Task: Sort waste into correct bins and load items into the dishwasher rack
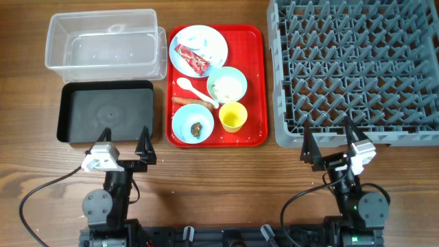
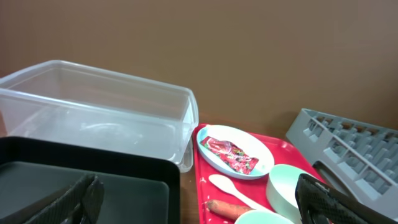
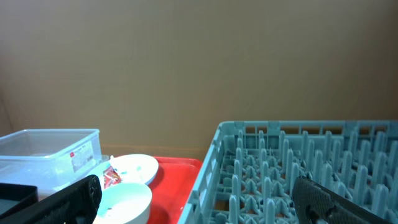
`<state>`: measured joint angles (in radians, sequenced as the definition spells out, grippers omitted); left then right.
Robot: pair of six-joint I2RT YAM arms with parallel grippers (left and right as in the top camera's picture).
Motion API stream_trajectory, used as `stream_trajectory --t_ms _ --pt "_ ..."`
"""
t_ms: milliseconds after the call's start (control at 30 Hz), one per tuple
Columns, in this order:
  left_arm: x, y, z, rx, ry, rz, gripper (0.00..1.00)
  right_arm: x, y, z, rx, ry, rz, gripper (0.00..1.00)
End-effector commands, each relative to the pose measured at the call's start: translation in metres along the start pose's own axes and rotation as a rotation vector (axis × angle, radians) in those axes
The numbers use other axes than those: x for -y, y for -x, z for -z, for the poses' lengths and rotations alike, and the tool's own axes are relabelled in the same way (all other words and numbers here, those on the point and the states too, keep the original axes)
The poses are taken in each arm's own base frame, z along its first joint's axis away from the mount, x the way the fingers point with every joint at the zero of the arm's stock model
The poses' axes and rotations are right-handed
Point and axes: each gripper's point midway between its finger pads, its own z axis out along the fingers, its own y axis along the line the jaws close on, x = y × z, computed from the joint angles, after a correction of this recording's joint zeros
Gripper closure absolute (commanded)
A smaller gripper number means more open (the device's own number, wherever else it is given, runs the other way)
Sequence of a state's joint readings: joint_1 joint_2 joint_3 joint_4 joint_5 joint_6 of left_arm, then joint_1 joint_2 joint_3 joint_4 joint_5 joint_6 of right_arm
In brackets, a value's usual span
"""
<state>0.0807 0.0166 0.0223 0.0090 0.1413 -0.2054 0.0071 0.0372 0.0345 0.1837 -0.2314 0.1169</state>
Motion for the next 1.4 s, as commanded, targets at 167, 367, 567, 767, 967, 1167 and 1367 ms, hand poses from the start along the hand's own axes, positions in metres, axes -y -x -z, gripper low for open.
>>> stream_trajectory --t_ms 167,367,567,767,967,1167,1367 --pt "0.029 0.059 0.001 0.036 -0.082 -0.027 0.00 -0.028 0.062 -0.012 0.029 0.136 0.106 0.00" --pt "0.037 0.081 -0.016 -0.065 -0.086 -0.011 0.00 -0.034 0.083 -0.033 -0.026 0.187 0.090 0.00" --pt "0.044 0.094 -0.052 -0.242 -0.092 0.003 0.00 -0.041 0.082 -0.059 -0.199 0.256 0.046 0.00" --pt "0.057 0.093 -0.093 -0.468 -0.091 -0.011 0.00 -0.037 0.079 -0.078 -0.378 0.255 0.025 0.00" --pt "0.074 0.076 -0.138 -0.662 -0.012 -0.071 0.00 -0.033 0.070 -0.090 -0.573 0.252 -0.026 0.00" --pt "0.107 0.049 -0.163 -0.890 0.012 -0.167 0.00 -0.037 0.056 -0.100 -0.668 0.294 -0.084 0.00" --pt "0.138 -0.002 -0.169 -1.024 -0.047 -0.207 0.00 -0.047 0.048 -0.105 -0.685 0.373 -0.129 0.00"
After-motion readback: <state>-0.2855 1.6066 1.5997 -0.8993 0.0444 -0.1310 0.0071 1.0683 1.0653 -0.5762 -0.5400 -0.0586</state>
